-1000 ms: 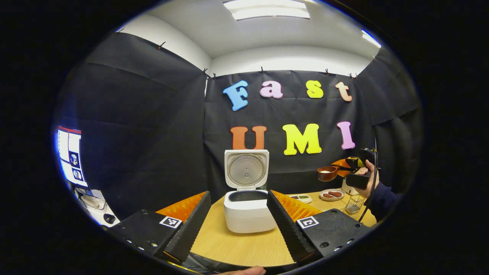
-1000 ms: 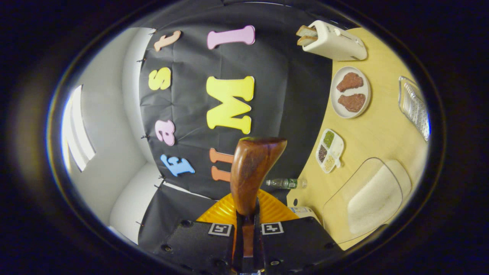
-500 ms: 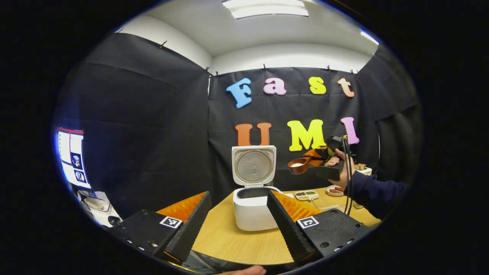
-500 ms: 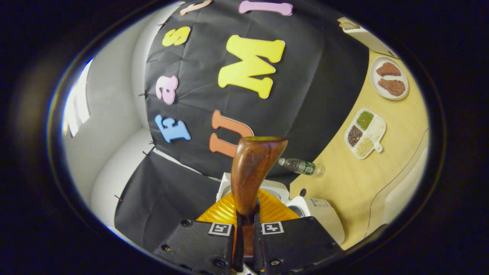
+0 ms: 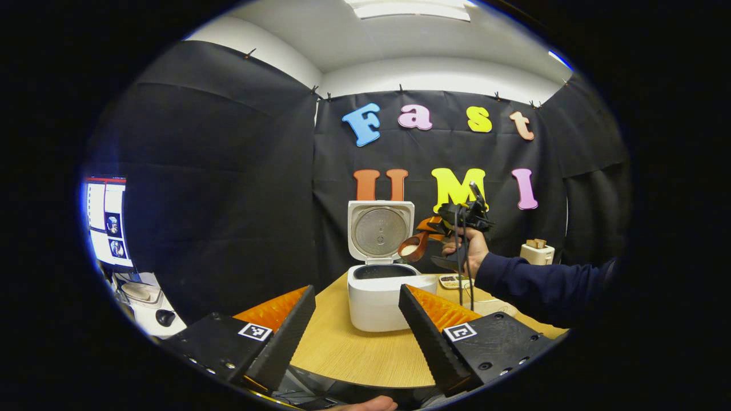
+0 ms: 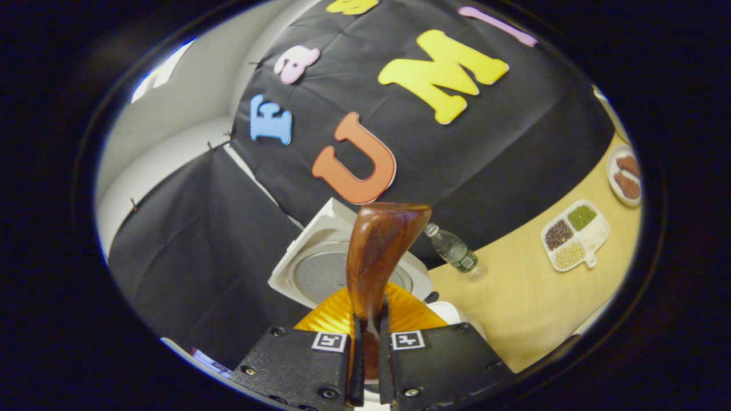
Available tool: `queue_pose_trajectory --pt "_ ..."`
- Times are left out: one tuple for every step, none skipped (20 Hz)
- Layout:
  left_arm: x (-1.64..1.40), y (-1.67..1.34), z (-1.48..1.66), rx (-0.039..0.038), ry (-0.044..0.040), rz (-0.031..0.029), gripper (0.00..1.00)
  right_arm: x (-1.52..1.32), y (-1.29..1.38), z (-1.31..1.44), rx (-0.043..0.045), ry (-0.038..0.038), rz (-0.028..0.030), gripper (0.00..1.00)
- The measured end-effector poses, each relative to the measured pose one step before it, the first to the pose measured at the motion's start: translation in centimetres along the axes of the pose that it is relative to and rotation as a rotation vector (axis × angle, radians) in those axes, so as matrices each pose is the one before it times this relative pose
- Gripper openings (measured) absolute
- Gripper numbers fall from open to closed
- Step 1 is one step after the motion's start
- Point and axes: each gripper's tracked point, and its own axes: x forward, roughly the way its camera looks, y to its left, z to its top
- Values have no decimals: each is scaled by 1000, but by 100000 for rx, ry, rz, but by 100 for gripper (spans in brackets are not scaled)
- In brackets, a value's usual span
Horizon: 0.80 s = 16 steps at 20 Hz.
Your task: Close the left gripper, press the button to open the rice cooker; take a wooden spoon from the chopstick holder with the right hand, scoop a spoonful of rice and pour it into the rice cooker, then put the wooden spoon back into the chopstick holder.
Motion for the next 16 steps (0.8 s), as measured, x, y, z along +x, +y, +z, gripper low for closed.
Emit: queue_pose_trajectory --pt "-172 -232 94 1179 -401 -495 94 636 261 -583 -5686 971 -685 15" --pt "-265 -239 14 1134 -444 -598 94 407 236 -468 -4579 655 -1019 15" --pt "-78 -327 112 897 -171 -731 94 293 206 -30 -3457 -116 -776 15" --pt "-52 -250 219 802 -319 -444 94 171 171 -106 -3125 290 -905 15" --pt "95 -195 184 514 -160 -437 94 132 -1 -1 -3092 -243 -629 15" --pt "26 -367 212 501 -489 -1380 94 131 -84 86 -3125 -181 -699 15" --pt "11 -246 230 394 -603 -894 94 58 -123 144 -3470 -507 -657 15" --pt "73 248 106 28 -310 231 94 -6 7 169 -3424 -665 -463 15" --pt "213 -4 -72 -550 -149 9 95 -91 47 -2 -4713 -4 303 15" --pt "46 91 29 -646 -176 6 95 -42 -74 35 -4076 -1154 -227 15" --pt "77 32 -26 -945 59 -339 95 -82 -241 73 -4137 -923 -1201 12" --pt "136 32 -64 -1044 377 94 95 -27 176 -43 -3315 -858 130 15" --pt "127 163 -66 -627 499 505 95 94 322 -236 -4404 380 14 16" --pt "149 196 -267 -342 630 591 95 -113 -44 -262 -3789 -469 -546 15" --pt "-43 101 -167 -208 525 517 95 -78 259 -29 -3251 -441 -271 16" --pt "19 26 -80 -167 268 376 95 99 464 -335 -1482 453 716 15"
